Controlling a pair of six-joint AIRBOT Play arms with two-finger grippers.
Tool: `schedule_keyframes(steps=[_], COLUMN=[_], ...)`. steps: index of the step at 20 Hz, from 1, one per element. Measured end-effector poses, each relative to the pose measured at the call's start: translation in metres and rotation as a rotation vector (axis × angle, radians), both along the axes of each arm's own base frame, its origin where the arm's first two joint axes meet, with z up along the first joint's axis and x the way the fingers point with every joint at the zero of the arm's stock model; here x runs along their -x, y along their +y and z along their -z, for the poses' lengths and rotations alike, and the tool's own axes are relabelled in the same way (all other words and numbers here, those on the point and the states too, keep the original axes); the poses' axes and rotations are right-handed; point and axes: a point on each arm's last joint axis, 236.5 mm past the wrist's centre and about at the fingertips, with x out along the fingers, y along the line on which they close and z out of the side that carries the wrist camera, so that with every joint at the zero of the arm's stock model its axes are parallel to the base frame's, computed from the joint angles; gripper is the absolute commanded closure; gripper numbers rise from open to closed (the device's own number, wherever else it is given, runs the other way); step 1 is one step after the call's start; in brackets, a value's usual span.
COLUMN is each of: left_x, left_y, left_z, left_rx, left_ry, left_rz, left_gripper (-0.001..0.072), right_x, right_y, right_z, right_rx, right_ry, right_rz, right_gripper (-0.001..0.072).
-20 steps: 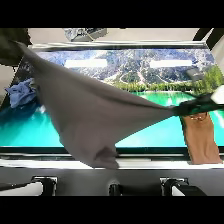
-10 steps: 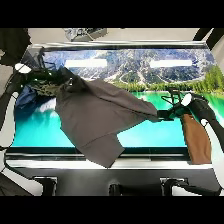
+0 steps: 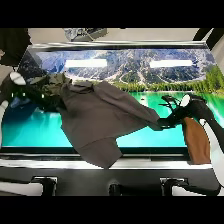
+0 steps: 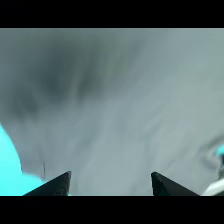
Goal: Fold the shirts.
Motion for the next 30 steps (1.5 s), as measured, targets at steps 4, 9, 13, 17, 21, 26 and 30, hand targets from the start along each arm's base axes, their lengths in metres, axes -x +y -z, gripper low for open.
schedule_keyframes(steps=[4,9,13,17,21,26,30], left_x=[0.097,0.154,0.153,0.101,0.001,0.020,0.118], left_y=[-0.031,-0.074,-0.089,-0.086,-0.060,-0.020,-0.021], left_z=[0.042,0.082,0.096,0.065,-0.104,-0.439,-0.561], left_rx=[0.057,0.115,0.093,0.099,0.131,0.082,0.051], left_ry=[0.118,0.156,0.112,-0.071,-0.558,-1.377,-1.715], left_rz=[-0.045,-0.079,-0.113,-0.136,-0.146,-0.166,-0.195], left_gripper=[0.0114,0.0129,0.0671,0.0673,0.0673,0.0673,0.0673], right_x=[0.005,0.010,0.015,0.009,-0.042,-0.034,0.081], right_y=[0.001,0.002,0.003,-0.001,-0.026,-0.051,-0.049], right_z=[0.000,-0.001,-0.003,-0.029,-0.136,-0.428,-0.557], right_rx=[-0.004,-0.012,-0.017,0.006,0.143,0.363,0.423], right_ry=[0.017,0.036,0.056,-0.019,-0.395,-1.203,-1.559], right_rz=[-0.017,-0.038,-0.051,-0.061,-0.067,-0.001,0.080], right_gripper=[0.0673,0.0673,0.0673,0.0674,0.0672,0.0673,0.0673])
